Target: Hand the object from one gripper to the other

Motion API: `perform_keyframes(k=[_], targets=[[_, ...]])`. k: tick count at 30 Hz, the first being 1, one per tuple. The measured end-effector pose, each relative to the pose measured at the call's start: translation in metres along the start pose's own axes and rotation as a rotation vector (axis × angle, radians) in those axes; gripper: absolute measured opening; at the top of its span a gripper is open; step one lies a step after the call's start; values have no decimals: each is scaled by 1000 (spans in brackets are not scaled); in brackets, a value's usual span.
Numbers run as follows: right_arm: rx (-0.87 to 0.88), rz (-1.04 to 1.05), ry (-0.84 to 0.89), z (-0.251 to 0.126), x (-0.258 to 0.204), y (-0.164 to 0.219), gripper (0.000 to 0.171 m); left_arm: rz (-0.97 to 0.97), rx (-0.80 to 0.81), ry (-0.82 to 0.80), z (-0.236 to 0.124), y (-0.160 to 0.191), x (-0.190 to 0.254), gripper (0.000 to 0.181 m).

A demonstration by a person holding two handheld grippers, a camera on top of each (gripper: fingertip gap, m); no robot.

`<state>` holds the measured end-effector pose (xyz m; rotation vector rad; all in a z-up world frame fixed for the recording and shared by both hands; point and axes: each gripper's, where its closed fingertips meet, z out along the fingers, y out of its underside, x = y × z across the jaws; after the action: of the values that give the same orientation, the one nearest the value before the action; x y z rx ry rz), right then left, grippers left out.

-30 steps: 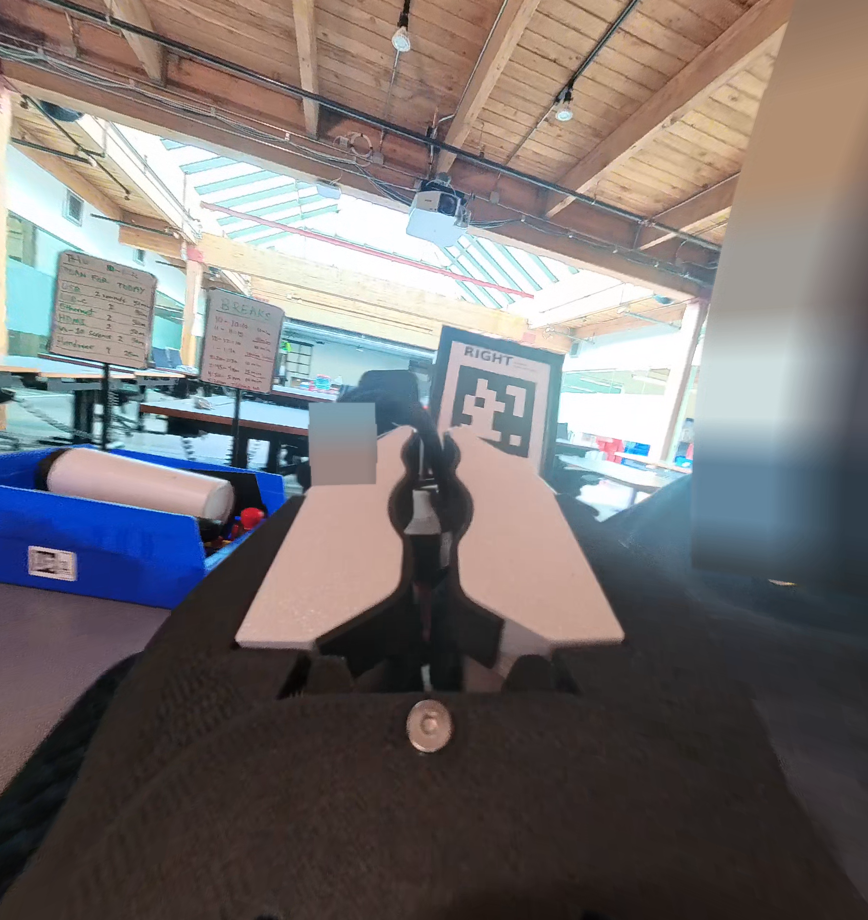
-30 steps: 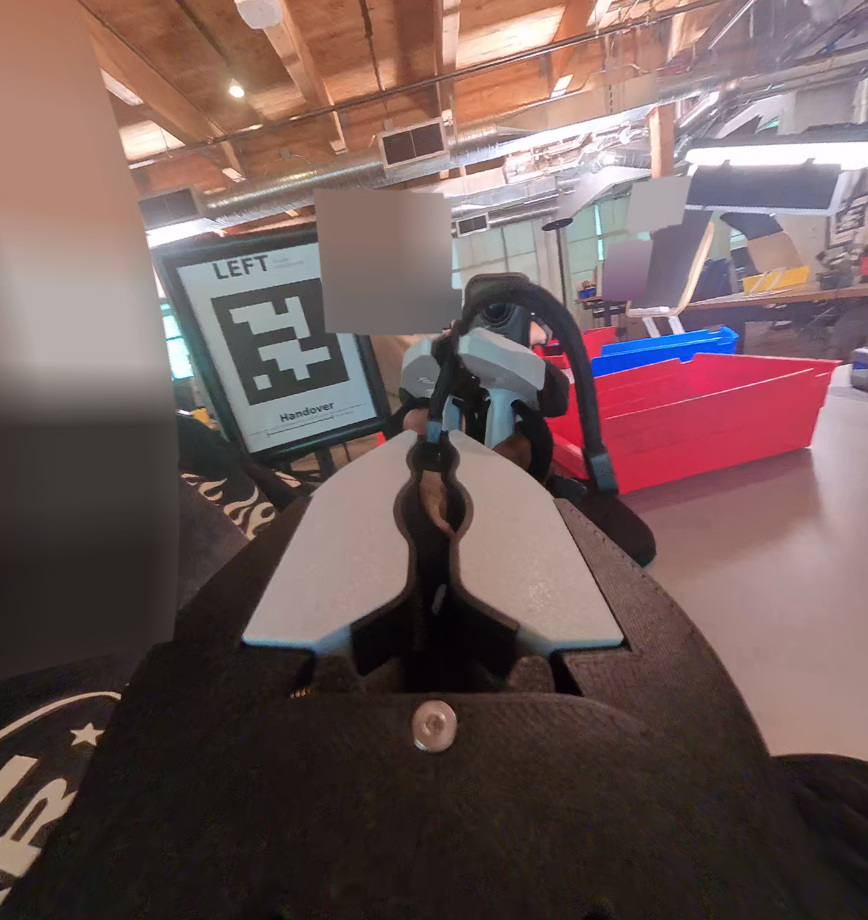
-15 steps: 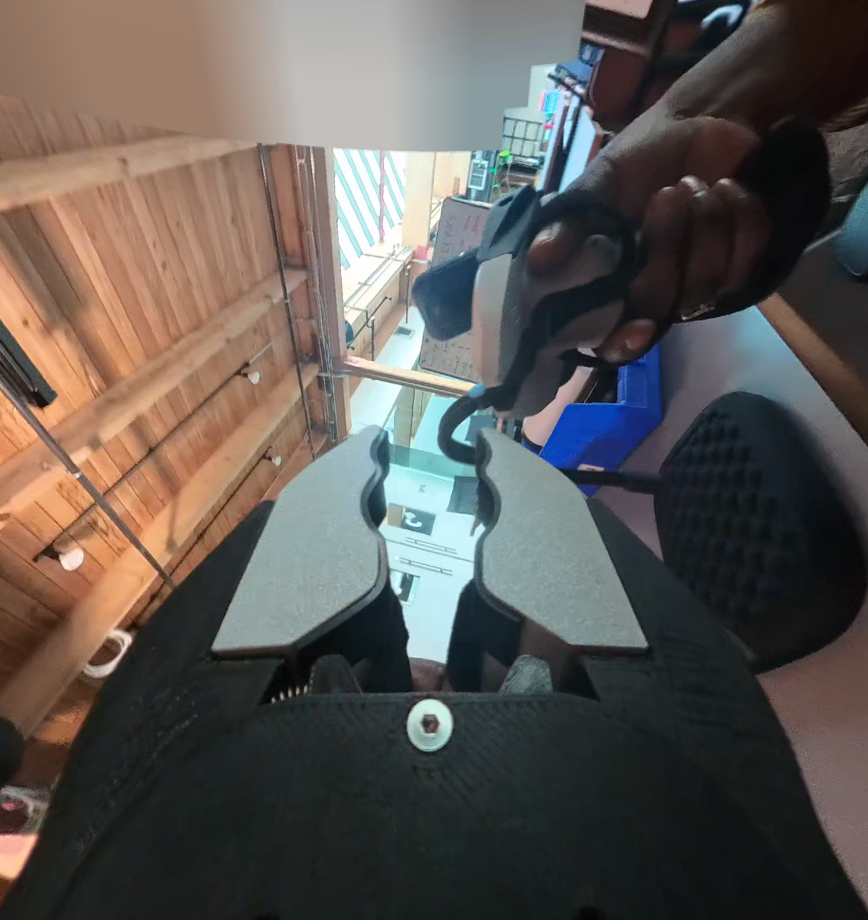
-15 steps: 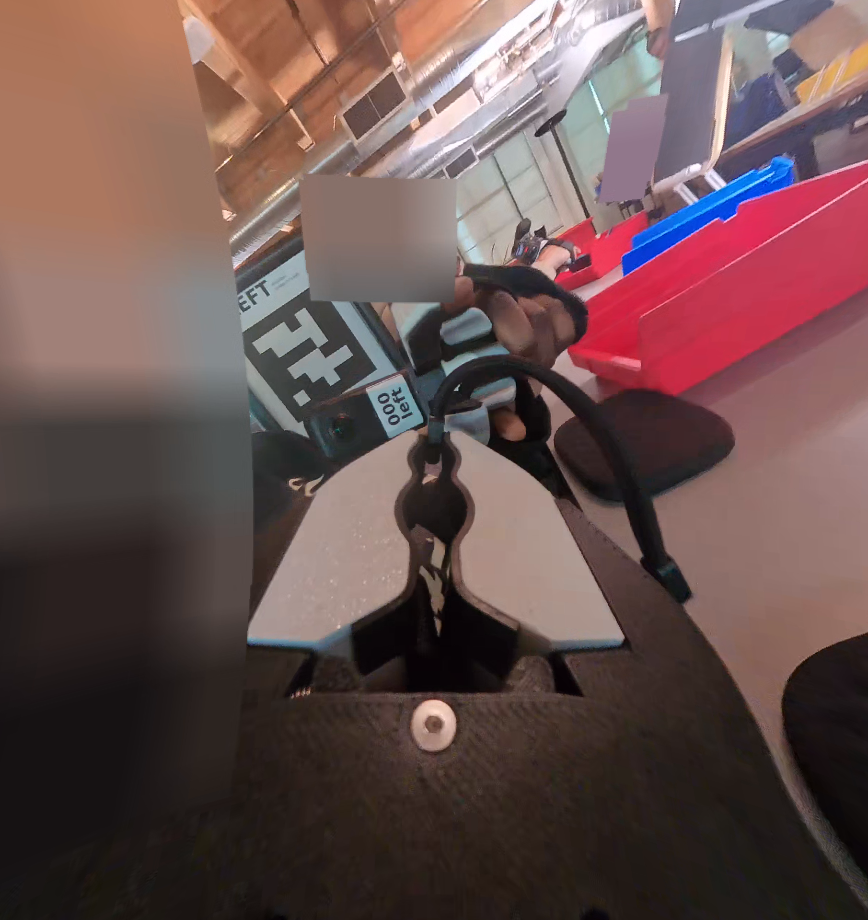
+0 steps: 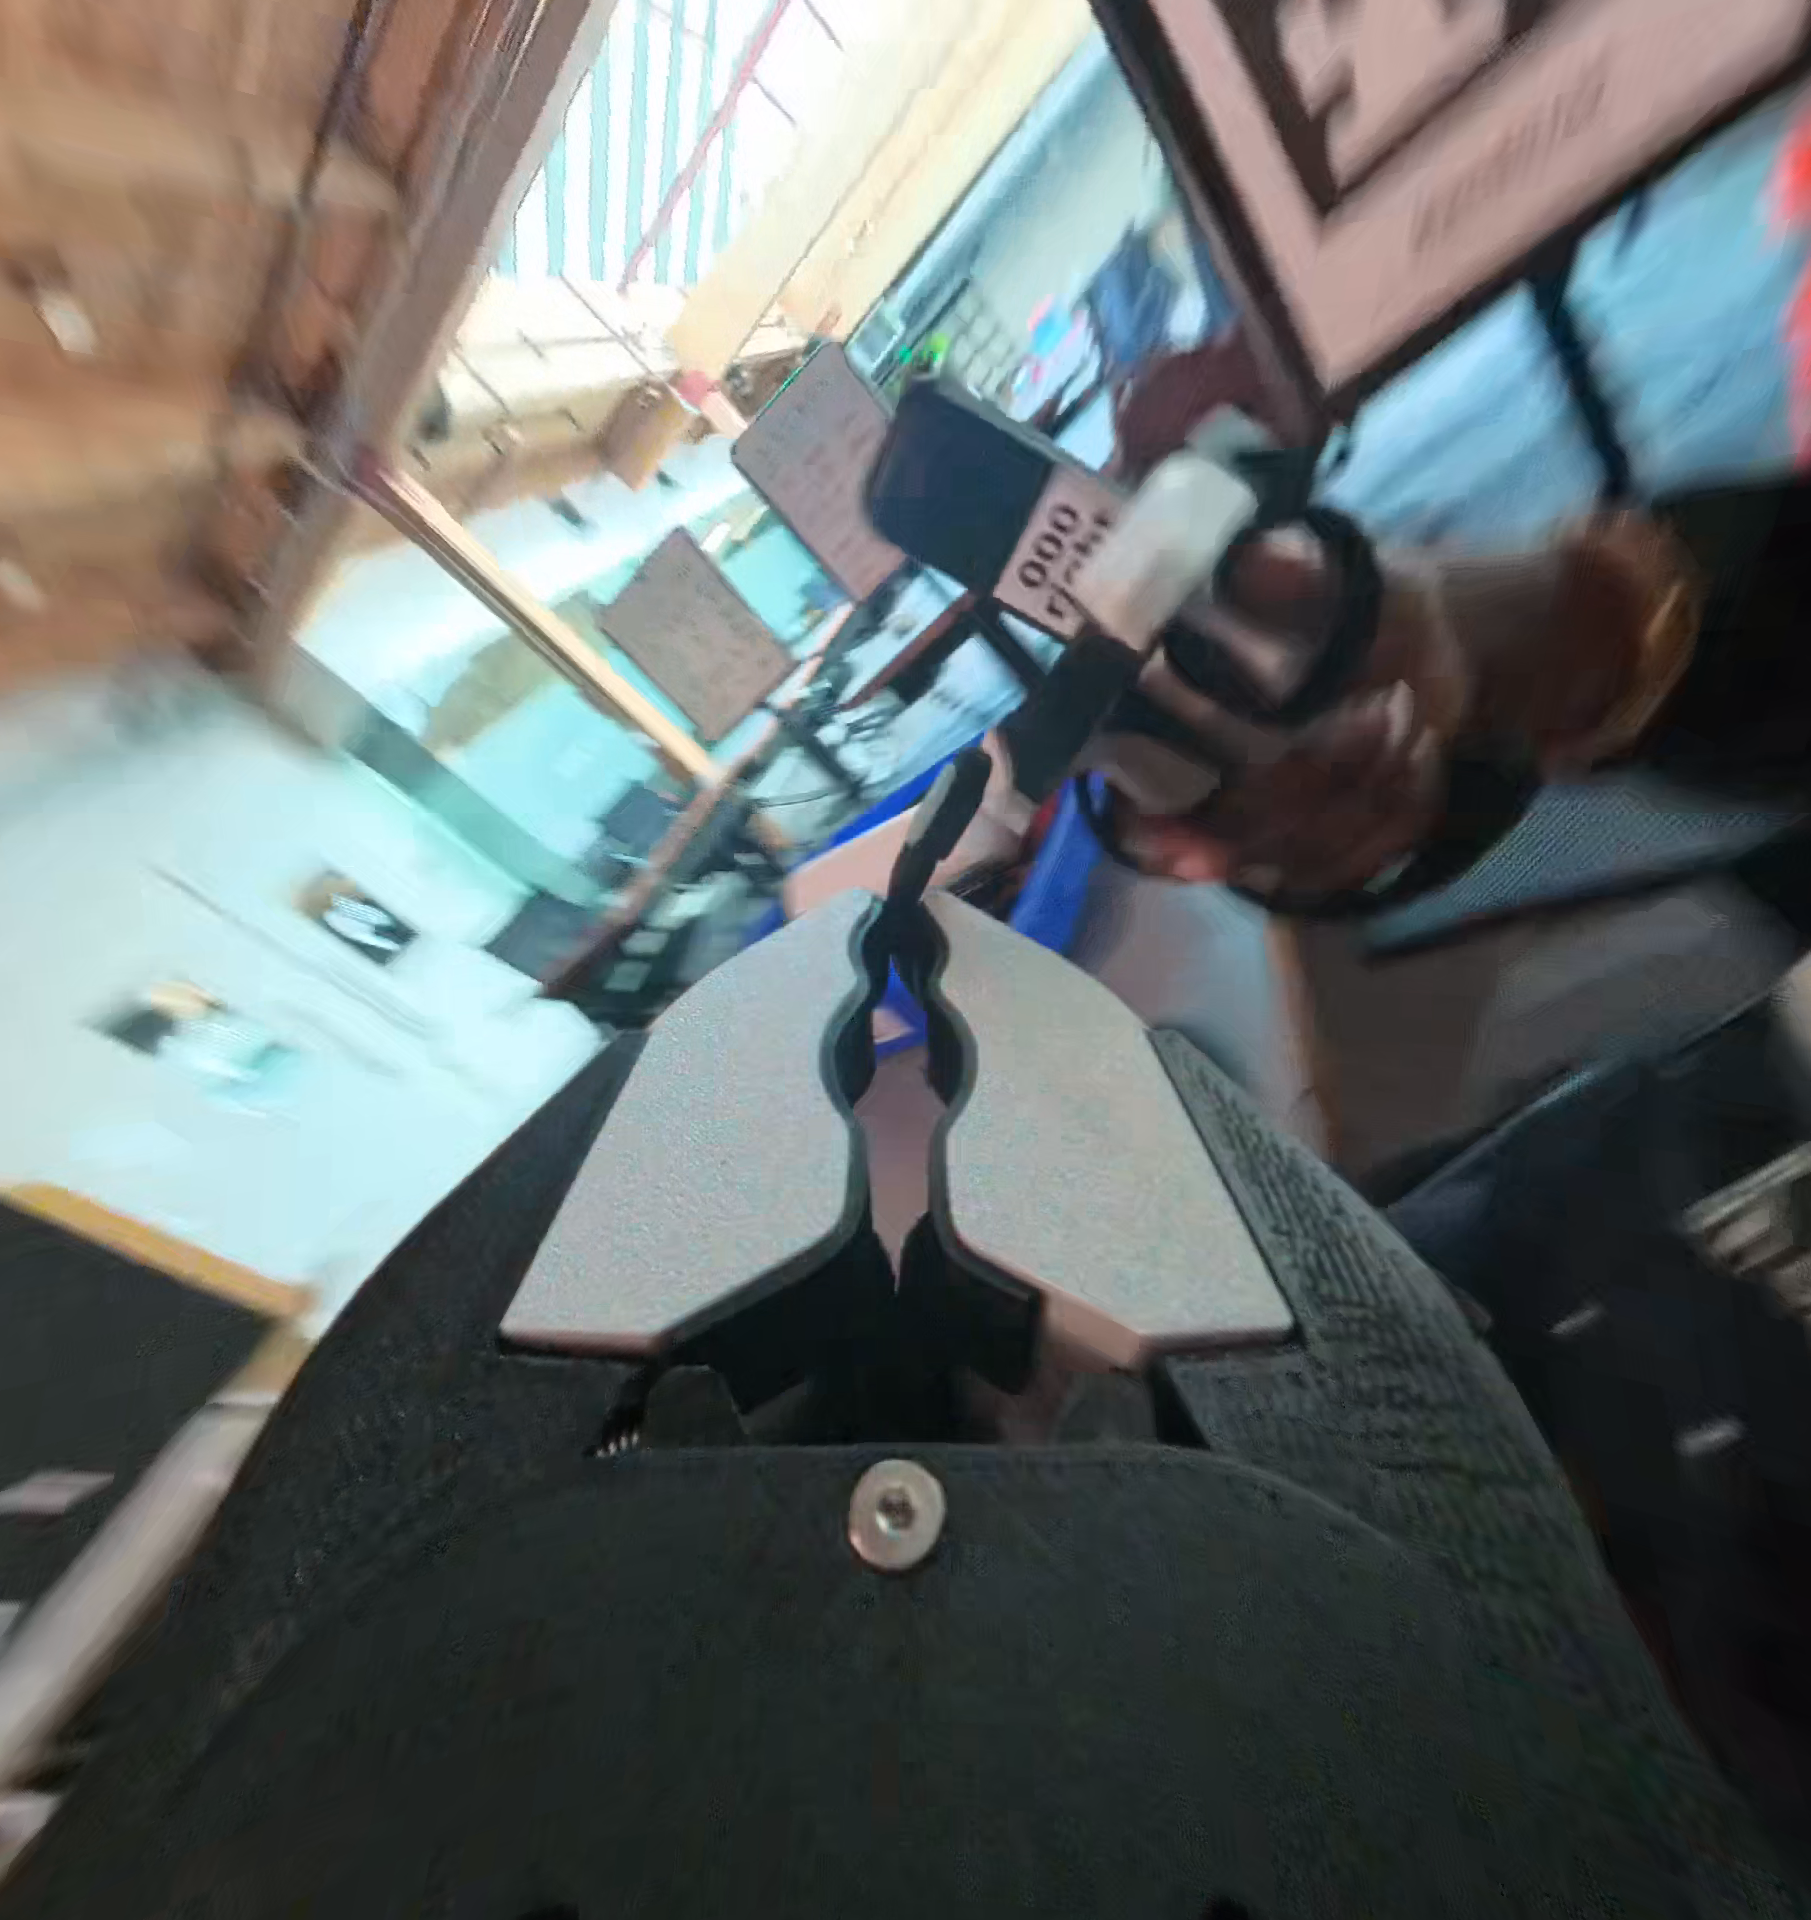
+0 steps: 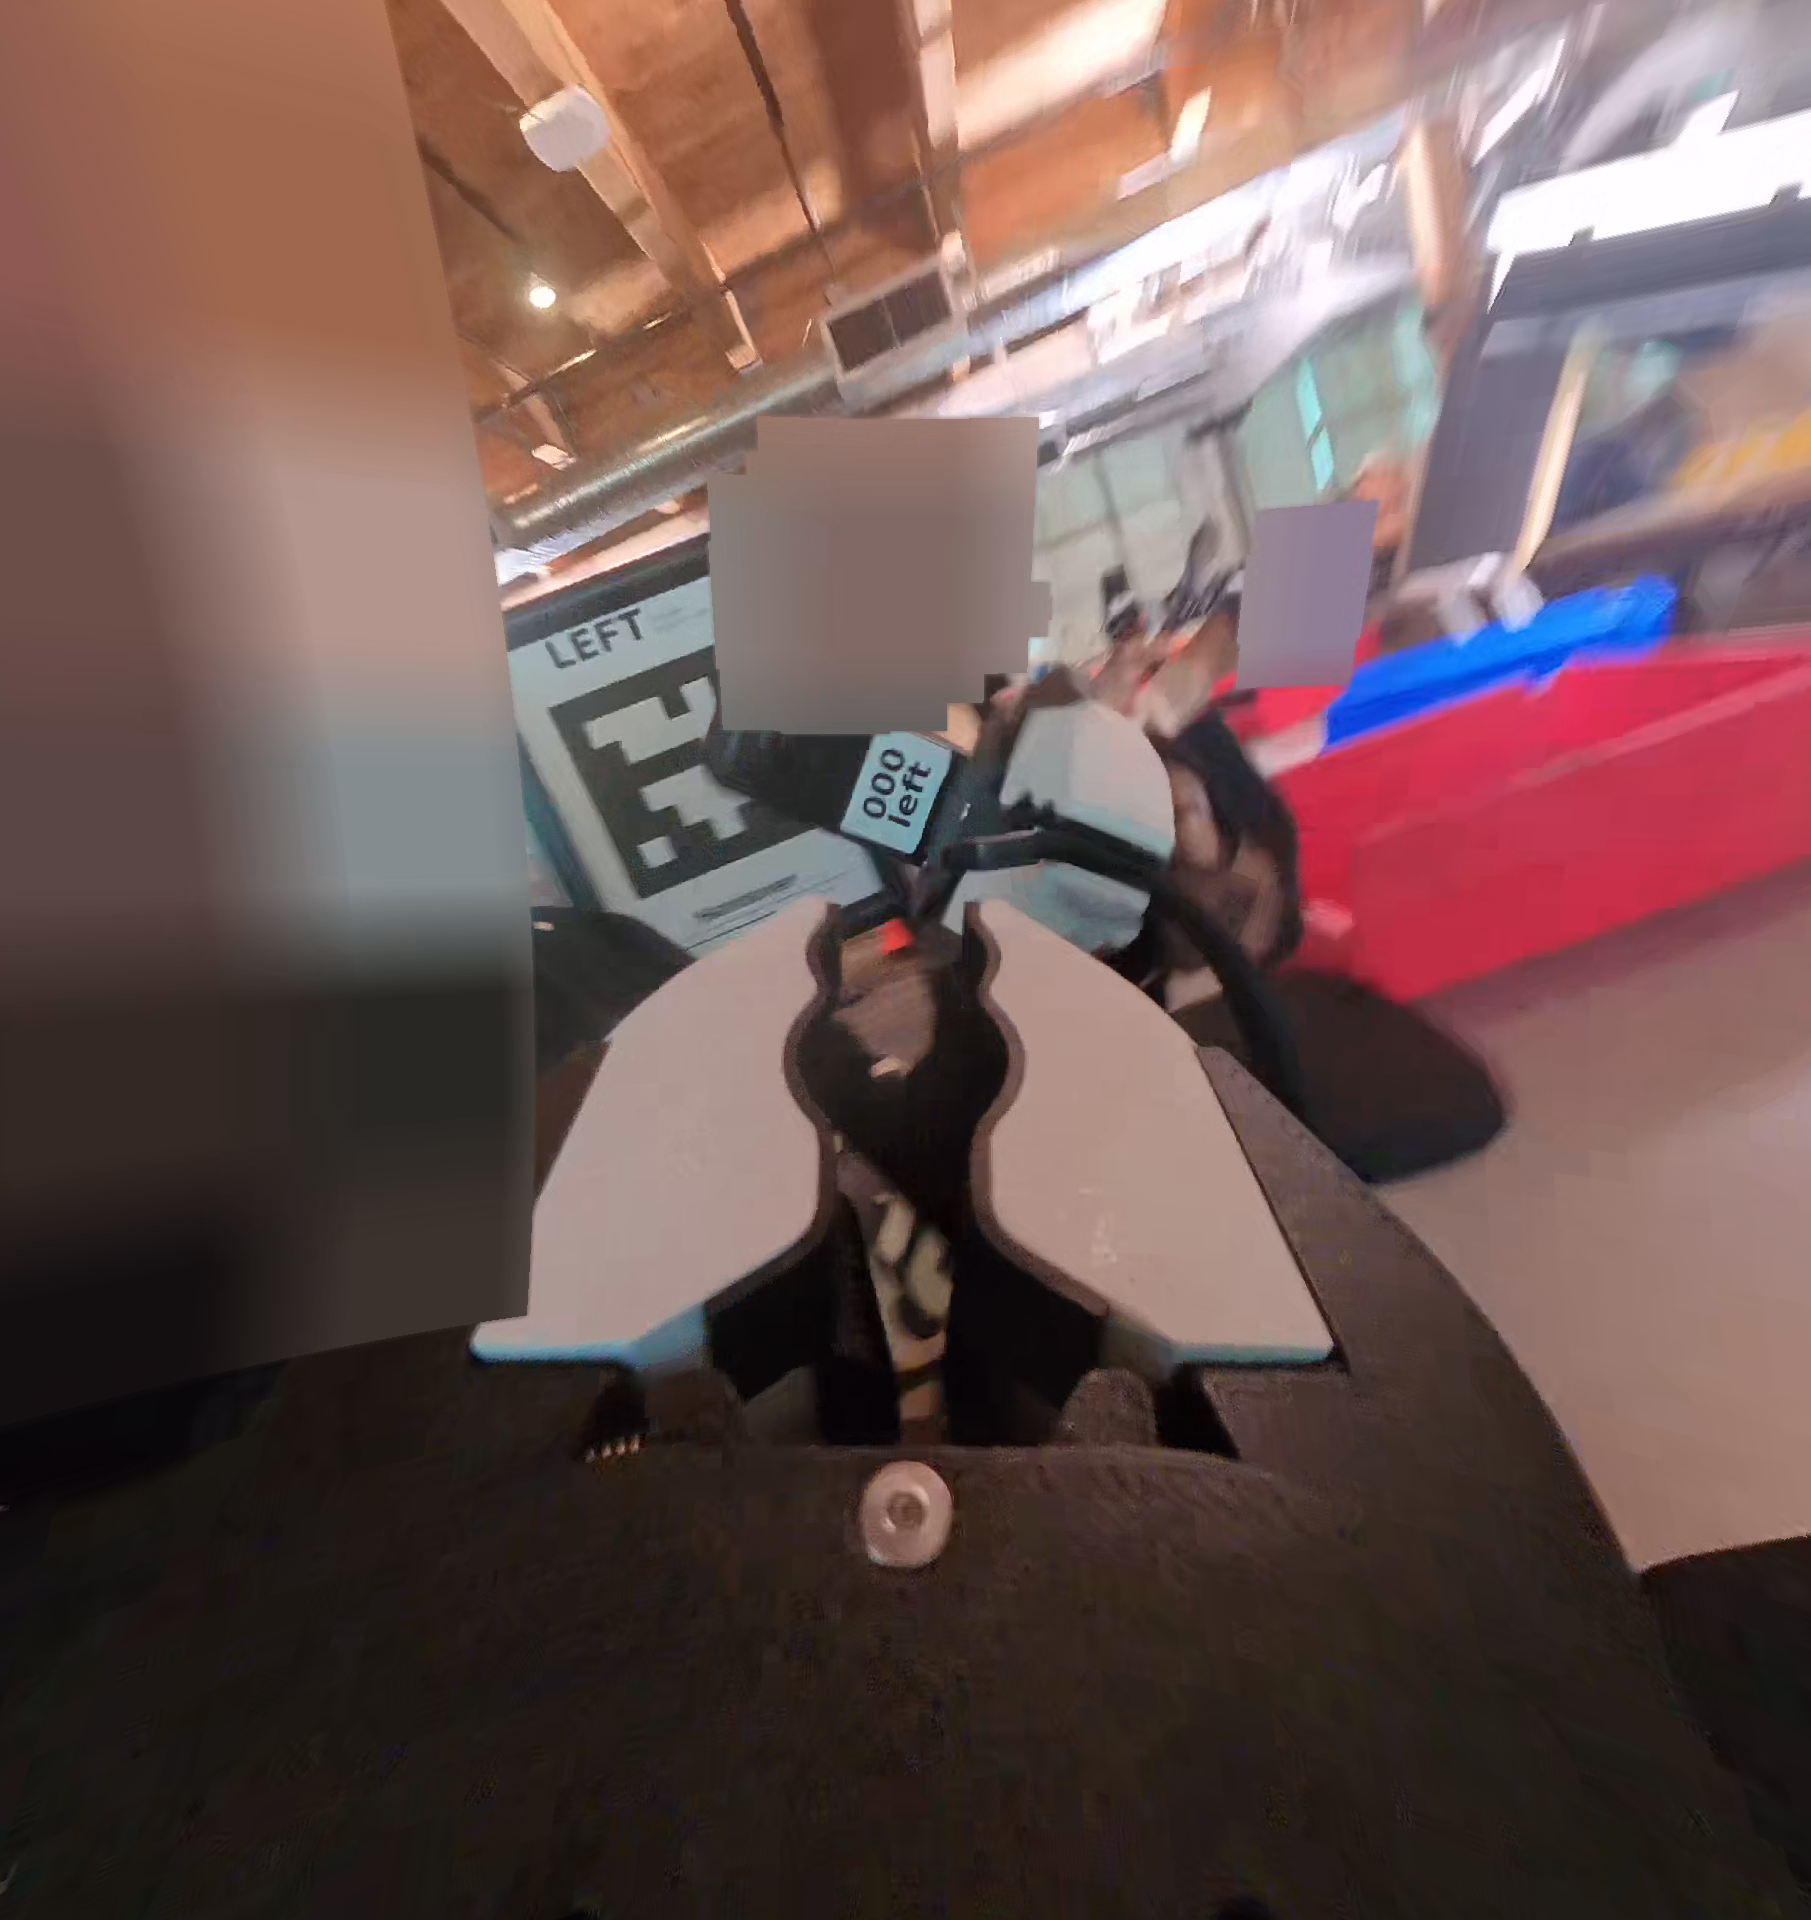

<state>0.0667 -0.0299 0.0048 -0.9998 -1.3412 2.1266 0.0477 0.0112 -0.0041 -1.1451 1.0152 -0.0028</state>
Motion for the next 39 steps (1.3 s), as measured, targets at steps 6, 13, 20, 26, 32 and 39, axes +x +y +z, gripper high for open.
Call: perform_keyframes(k=[6, 13, 20, 26, 32, 39], targets=[[-2, -574, 321, -11, 14, -17, 27, -800, 253, 304, -9, -24, 3, 4], [-158, -415, 204, 0, 20, 15, 15, -836, 226, 378, -4, -26, 21, 4], [-55, -276, 92, -2, 12, 2, 4, -922, 258, 300, -2, -25, 10, 31], [70, -276, 129, -10, 15, -17, 5, -876, 148, 352, 11, -15, 31, 34], [57, -283, 133, -6, 15, -12, 4, -857, 172, 354, 14, -16, 34, 5], [111, -276, 153, -11, 16, -21, 16, -906, 271, 339, 4, -26, 19, 4]])
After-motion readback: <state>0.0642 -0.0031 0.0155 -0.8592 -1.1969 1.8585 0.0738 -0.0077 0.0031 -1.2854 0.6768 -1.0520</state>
